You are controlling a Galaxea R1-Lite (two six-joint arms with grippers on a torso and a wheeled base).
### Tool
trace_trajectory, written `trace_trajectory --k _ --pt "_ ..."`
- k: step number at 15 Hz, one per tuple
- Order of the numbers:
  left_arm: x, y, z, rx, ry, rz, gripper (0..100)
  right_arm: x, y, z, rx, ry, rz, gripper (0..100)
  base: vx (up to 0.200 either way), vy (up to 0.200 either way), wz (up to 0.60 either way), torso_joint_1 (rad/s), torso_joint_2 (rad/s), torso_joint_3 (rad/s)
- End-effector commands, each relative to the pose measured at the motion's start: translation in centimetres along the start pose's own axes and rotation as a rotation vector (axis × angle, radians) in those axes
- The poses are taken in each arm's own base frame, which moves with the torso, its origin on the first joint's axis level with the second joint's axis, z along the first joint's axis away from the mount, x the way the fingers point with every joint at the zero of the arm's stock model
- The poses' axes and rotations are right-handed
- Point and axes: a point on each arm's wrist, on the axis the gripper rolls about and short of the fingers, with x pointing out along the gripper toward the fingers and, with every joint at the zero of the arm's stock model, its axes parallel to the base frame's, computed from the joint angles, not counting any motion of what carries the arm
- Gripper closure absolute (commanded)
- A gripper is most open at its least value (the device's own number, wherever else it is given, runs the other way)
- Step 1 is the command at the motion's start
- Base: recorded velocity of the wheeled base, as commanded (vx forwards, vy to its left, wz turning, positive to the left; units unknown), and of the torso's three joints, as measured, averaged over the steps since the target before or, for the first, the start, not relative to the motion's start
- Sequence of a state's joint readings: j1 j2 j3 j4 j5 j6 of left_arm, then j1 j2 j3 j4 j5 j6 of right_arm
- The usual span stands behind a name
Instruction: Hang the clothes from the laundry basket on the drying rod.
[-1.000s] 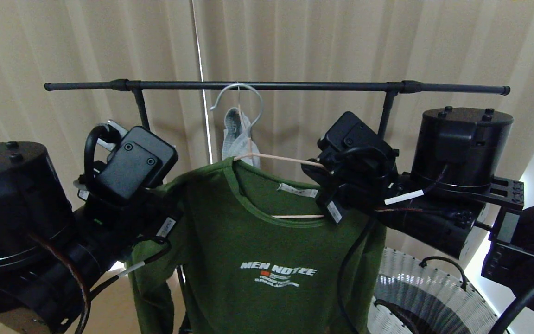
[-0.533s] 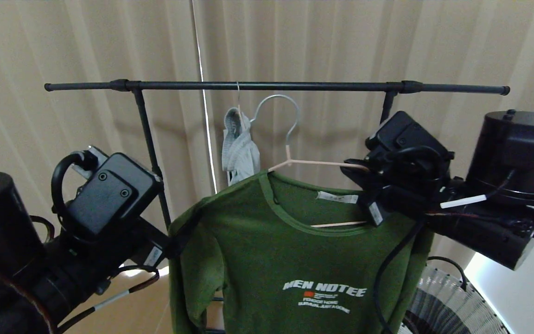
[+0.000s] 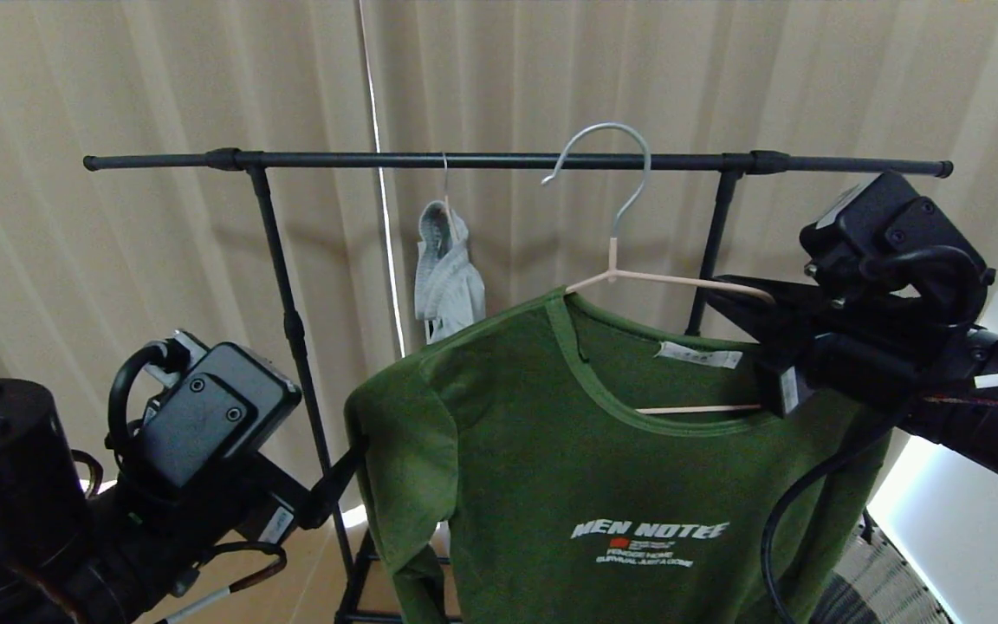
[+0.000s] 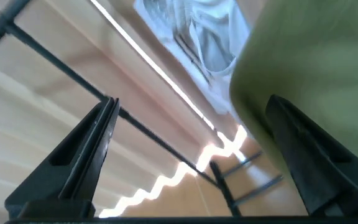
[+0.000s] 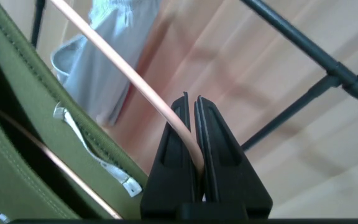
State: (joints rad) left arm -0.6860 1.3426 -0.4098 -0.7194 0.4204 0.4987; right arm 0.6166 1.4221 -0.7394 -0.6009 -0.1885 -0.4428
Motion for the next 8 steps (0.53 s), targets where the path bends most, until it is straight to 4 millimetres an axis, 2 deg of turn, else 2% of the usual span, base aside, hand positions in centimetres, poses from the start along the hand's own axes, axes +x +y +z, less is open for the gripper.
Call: trace_trajectory --k 1,7,8 --pt "0.25 -0.25 -0.16 -0.028 0.005 -0.021 0 -0.59 -0.32 0.43 0.004 -0.024 -0.008 100 0.000 0.000 0.00 0.000 0.00 0.000" --pt "0.88 0.36 -0.18 -0.100 0.006 -0.018 0 -1.55 -0.79 1.09 0.015 -0.058 -0.019 100 0.000 0.000 0.00 0.000 0.00 0.000" --pt "0.95 0.42 -0.14 -0.101 0.004 -0.018 100 -1.59 -0.80 1.12 0.016 -0.062 -0.016 100 0.000 0.000 0.00 0.000 0.00 0.000"
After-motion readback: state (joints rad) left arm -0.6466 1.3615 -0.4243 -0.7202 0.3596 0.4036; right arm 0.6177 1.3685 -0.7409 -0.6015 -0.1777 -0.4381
